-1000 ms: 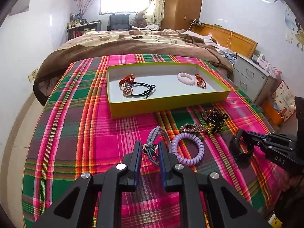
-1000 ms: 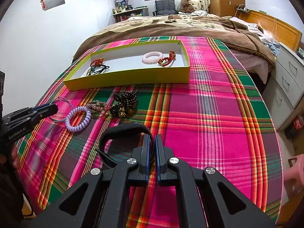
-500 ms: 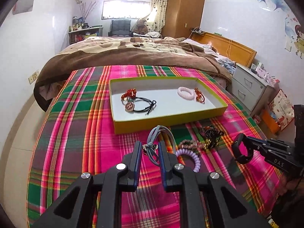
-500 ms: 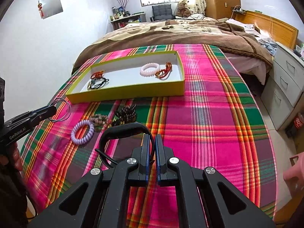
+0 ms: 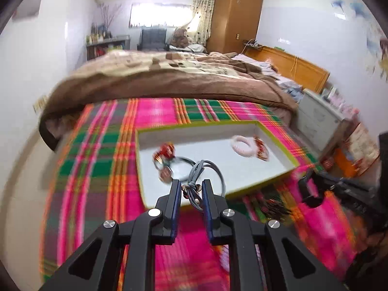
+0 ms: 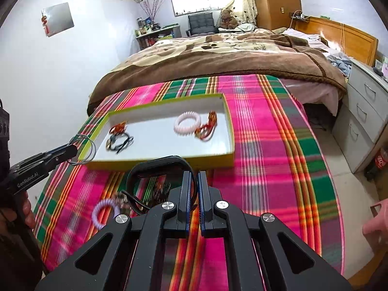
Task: Organize jewelry
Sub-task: 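Carry the black band and grey hair tie into the box, opening the left tool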
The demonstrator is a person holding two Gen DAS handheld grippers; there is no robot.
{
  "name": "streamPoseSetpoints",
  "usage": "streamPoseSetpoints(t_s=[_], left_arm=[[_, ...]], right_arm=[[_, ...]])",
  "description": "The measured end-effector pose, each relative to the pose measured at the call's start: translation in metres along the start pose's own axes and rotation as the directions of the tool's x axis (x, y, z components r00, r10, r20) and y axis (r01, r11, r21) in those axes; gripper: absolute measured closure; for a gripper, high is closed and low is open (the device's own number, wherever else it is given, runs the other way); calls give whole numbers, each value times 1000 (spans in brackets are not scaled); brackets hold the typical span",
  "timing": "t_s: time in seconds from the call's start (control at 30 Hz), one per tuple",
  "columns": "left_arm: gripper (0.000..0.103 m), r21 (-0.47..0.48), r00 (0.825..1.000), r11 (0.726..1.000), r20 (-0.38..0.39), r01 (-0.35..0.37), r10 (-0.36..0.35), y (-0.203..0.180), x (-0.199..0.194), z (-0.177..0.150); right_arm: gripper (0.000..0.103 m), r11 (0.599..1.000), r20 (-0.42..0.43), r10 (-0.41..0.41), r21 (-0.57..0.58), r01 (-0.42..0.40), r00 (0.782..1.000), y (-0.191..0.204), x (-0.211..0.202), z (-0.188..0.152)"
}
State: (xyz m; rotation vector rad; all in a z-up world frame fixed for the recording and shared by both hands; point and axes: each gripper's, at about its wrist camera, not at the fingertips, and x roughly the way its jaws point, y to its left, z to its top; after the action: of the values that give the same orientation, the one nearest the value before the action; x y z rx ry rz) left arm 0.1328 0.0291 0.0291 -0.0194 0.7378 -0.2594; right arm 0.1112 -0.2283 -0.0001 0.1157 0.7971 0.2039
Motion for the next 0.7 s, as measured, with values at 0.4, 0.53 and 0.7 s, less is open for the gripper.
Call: streamPoseSetpoints(t_s=[0.4,0.53,0.7], left_arm=[[86,-58,996,996,-59,62,-65,12,60,33],[86,-88,992,992,-76,91,-98,16,77,39],[86,-101,987,989,-108,108,-119,15,99,47]], right_arm=[[98,999,-52,-18,30,20,998,-7,47,37],[98,999,-73,-31,21,33,997,-8,61,44],[98,1000,-106,-27,12,29,994,-6,75,48]])
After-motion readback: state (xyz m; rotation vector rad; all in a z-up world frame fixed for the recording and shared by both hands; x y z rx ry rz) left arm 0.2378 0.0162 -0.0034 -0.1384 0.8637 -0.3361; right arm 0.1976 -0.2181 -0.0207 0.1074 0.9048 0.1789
